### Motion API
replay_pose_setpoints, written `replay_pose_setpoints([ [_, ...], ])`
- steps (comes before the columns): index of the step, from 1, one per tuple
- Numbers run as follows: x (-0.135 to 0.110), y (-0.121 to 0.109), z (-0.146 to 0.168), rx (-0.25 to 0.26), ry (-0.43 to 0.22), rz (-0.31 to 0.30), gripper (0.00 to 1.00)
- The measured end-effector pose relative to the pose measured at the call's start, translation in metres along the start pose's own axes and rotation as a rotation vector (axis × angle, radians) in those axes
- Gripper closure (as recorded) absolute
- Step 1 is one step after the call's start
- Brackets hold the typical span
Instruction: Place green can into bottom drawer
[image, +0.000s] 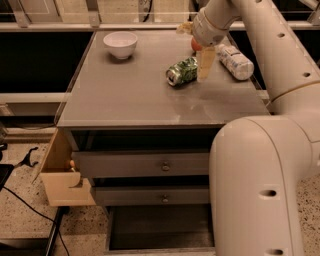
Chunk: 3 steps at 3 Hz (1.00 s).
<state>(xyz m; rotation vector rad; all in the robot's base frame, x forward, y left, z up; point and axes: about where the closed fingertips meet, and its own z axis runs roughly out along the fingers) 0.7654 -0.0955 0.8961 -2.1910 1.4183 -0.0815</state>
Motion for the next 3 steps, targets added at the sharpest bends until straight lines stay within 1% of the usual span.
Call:
replay_pose_setpoints([
  [1, 0.005, 0.001, 0.014, -0.014, -0.025, 0.024, 0.00],
  [2, 0.009, 0.002, 0.023, -0.025, -0.032, 0.037, 0.00],
  [3, 0.011, 0.007, 0.031, -0.054, -0.027, 0.039, 0.00],
])
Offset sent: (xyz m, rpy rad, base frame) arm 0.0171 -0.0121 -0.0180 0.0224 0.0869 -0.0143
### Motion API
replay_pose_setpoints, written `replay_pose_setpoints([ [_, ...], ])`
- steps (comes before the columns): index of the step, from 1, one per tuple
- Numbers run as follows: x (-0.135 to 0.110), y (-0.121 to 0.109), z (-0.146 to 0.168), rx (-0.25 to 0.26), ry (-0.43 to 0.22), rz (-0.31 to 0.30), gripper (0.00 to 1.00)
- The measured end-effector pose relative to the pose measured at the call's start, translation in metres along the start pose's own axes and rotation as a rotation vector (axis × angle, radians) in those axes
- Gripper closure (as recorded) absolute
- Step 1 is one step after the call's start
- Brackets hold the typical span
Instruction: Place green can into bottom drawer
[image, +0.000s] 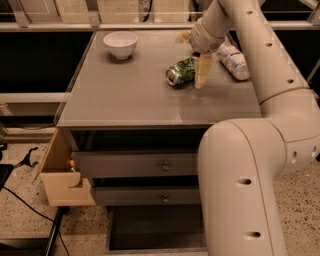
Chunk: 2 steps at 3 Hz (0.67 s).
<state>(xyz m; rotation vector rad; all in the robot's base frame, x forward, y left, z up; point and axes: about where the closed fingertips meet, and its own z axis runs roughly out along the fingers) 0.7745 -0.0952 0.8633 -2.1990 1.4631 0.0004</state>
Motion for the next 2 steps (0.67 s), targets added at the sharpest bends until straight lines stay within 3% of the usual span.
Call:
replay_pose_setpoints([
  [1, 0.0019, 0.0028, 0.0073, -0.022, 0.004, 0.000, 0.01],
  [2, 0.0020, 0.0029, 0.0074, -0.022, 0.004, 0.000, 0.19],
])
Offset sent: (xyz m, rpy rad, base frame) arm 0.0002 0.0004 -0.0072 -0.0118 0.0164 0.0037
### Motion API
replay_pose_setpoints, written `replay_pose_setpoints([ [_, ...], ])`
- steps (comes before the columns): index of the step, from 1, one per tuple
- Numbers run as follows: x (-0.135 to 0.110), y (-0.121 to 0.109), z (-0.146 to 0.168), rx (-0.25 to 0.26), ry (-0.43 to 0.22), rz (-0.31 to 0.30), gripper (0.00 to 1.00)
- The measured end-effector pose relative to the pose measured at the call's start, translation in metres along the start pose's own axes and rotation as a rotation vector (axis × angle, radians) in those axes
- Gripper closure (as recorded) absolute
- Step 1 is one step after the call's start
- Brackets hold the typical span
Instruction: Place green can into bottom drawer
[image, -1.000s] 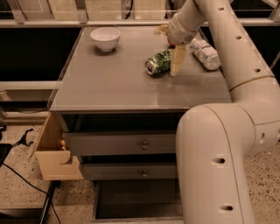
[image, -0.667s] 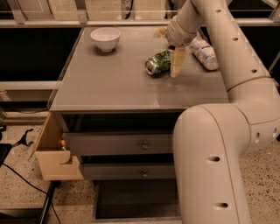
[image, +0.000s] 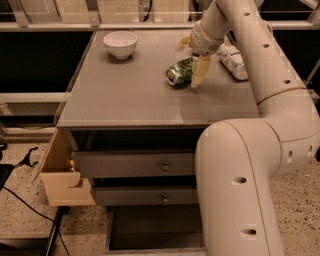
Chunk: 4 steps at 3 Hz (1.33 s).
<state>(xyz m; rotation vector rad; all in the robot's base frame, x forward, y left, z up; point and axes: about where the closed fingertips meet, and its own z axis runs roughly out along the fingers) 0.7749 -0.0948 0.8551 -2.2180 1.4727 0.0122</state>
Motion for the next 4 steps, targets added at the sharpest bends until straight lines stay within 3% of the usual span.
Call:
replay_pose_setpoints([
  [3, 0.0000, 0.0000, 0.0000, 0.000, 0.000, 0.000, 0.89],
  [4, 0.0000, 0.0000, 0.0000, 0.000, 0.000, 0.000, 1.00],
])
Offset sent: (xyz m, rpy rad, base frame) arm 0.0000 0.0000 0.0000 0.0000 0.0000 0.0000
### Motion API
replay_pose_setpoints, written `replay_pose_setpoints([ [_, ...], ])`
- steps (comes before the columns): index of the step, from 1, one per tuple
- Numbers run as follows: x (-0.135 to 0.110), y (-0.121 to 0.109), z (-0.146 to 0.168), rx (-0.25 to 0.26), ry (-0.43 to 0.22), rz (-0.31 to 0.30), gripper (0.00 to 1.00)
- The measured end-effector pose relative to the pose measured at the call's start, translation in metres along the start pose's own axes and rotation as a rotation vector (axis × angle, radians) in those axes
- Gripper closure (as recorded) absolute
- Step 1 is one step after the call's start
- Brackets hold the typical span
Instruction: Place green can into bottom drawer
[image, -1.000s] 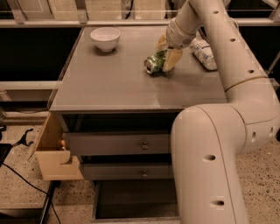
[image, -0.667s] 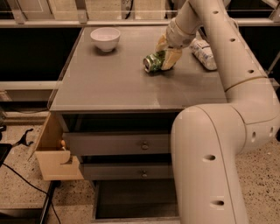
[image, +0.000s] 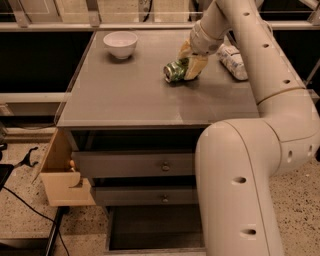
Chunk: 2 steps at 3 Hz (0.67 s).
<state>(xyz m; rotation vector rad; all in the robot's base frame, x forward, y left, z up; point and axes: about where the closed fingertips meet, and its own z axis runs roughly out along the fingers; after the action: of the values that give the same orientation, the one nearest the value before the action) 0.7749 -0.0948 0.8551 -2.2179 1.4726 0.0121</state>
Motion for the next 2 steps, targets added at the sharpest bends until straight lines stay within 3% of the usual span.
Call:
replay_pose_setpoints([
  [2, -0.014, -0.013, -0.028, 0.098, -0.015, 0.064, 1.00],
])
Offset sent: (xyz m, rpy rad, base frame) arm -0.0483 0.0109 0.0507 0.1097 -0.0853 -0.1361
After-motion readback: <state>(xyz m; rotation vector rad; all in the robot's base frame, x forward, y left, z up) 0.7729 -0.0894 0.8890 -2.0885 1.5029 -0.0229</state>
